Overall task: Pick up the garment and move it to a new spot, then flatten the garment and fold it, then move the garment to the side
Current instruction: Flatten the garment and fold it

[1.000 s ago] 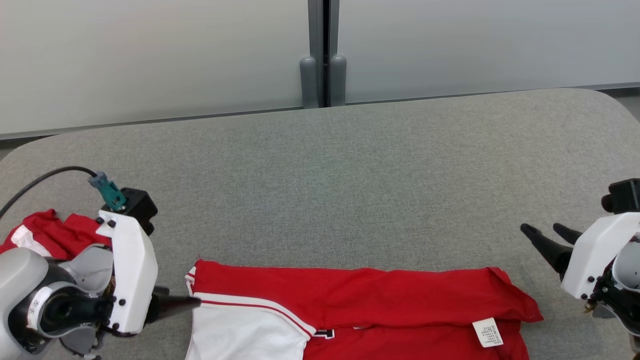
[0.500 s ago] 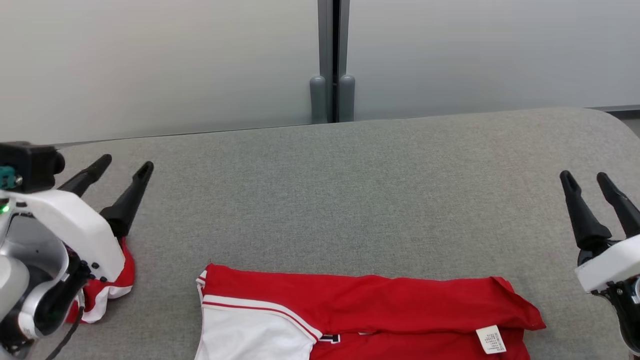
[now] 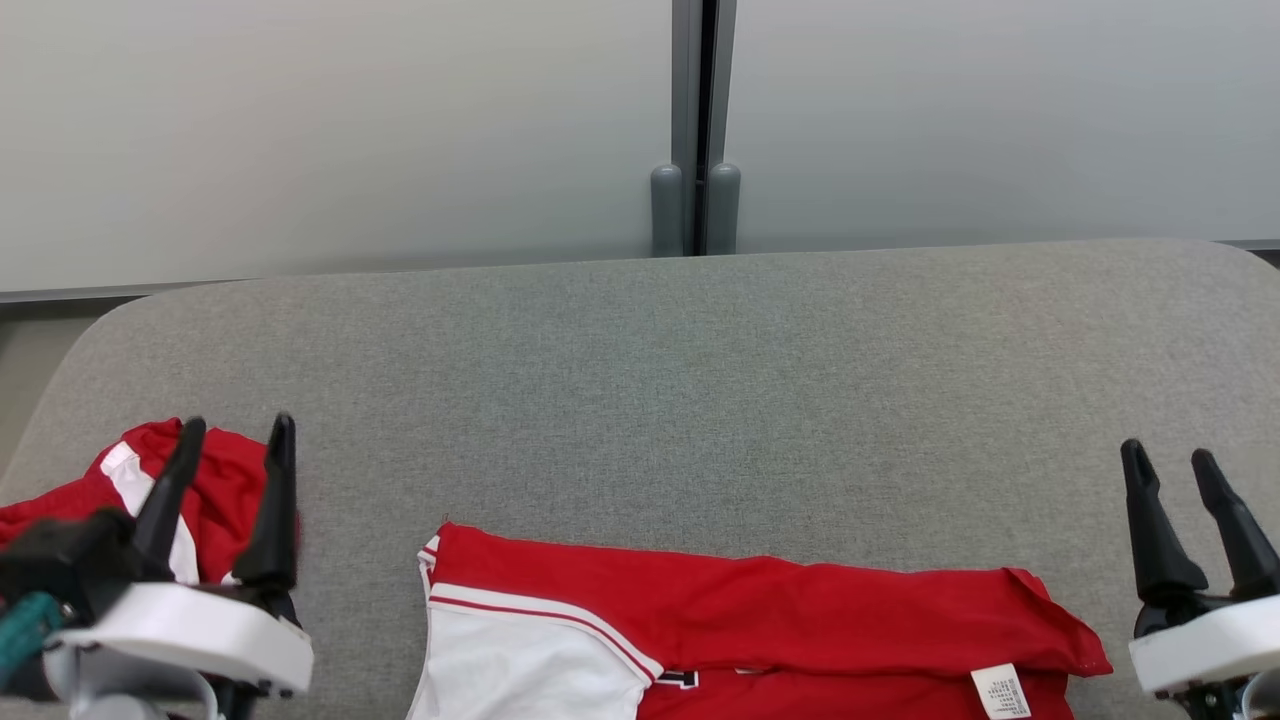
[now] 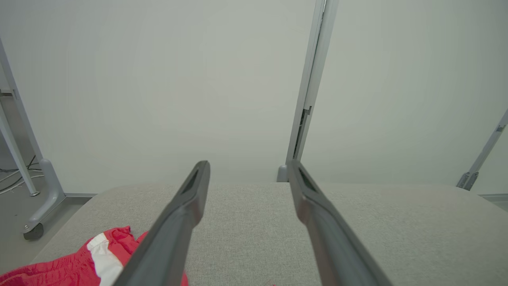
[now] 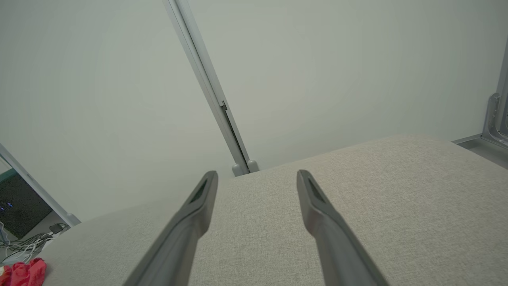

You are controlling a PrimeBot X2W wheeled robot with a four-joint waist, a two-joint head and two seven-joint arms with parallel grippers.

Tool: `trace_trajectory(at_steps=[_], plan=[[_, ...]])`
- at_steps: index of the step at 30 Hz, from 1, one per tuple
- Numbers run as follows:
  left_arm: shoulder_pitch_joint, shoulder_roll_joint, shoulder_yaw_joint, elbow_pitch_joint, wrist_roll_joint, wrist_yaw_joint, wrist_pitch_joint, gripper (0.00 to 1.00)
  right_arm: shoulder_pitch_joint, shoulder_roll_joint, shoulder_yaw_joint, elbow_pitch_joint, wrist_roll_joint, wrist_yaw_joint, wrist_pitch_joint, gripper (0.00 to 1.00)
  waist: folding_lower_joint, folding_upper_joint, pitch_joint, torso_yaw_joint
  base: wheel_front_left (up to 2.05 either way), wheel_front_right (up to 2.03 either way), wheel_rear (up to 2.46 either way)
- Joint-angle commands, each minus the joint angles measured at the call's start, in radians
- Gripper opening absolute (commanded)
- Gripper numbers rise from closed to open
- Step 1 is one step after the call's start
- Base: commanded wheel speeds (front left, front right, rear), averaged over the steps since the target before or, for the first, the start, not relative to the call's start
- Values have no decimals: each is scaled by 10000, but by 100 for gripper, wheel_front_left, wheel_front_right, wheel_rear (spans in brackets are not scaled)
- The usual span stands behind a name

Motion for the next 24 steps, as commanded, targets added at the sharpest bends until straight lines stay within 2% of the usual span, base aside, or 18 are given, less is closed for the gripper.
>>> trace_trajectory(at_steps=[1,6,9,18,24], plan=[[230,-126,121,47,139,60,-60,100,142,-6,3,21,36,3,-113,100,0,0,-6,6,0,0,0],[1188,-1148,745,14,1088,-96,-79,100,701,-17,61,151,17,3,-280,100,0,0,-31,57,0,0,0],[1678,-1566,1138,-23,1654,-262,-81,100,909,-69,149,193,100,3,-316,100,0,0,-44,59,0,0,0],[2293,-2165,1730,137,2402,-889,-84,100,890,-155,259,392,116,3,-4,100,0,0,-115,-9,0,0,0],[2264,-2477,1718,256,2569,-1125,-85,100,728,-36,390,1313,173,5,1292,100,0,0,-64,-47,0,0,0]])
